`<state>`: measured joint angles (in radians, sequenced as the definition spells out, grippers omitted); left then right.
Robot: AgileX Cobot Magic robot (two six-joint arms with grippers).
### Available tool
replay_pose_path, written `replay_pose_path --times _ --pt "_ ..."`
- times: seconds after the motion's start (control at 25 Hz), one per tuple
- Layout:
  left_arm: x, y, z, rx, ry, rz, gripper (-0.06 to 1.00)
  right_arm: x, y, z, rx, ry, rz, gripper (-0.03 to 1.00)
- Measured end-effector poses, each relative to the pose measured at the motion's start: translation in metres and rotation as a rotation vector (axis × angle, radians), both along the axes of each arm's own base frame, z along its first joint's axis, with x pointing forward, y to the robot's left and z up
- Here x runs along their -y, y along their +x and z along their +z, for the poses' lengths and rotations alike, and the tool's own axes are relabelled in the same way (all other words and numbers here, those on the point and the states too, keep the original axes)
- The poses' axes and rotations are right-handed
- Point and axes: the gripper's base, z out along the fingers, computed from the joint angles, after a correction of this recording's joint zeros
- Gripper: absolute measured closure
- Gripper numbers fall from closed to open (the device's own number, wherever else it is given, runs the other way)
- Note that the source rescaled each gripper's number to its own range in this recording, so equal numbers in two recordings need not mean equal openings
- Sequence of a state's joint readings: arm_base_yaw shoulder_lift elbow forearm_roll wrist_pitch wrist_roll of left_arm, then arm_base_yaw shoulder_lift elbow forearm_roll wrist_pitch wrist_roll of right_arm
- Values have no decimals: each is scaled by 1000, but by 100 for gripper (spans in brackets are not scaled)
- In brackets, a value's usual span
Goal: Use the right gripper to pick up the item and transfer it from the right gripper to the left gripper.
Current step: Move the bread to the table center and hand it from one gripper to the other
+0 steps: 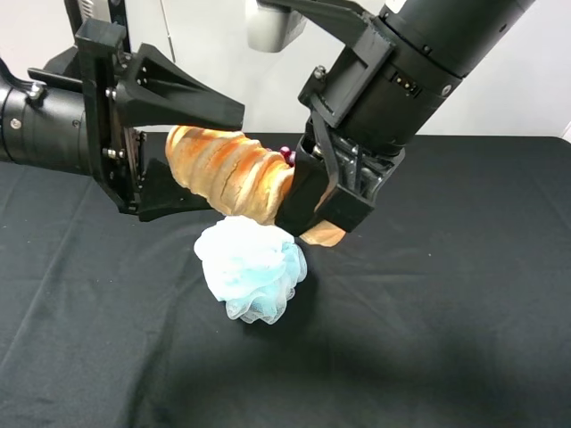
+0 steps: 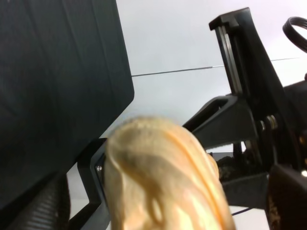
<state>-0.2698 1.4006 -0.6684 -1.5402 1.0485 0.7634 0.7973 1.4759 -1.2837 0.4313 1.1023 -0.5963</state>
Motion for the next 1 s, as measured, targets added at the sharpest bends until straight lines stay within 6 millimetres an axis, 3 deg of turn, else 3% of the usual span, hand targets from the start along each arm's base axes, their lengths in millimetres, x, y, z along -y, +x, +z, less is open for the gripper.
replay_pose_path --times 0.08,0.16,0.36,0.84,0.88,1.0 --pt "0 0 0 0 0 0 22 -1 -1 1 -6 11 6 97" --pt "0 0 0 0 0 0 33 -1 -1 1 -7 16 13 97" --pt "0 0 0 -1 -4 0 77 -1 -1 1 -7 17 17 97" --pt "0 0 0 7 -4 -2 87 -1 -2 0 -11 9 21 95" --pt "0 0 0 7 -4 -2 87 -1 -2 0 -10 8 21 85" --pt "0 0 0 8 -2 -3 87 0 -2 0 -18 2 14 25"
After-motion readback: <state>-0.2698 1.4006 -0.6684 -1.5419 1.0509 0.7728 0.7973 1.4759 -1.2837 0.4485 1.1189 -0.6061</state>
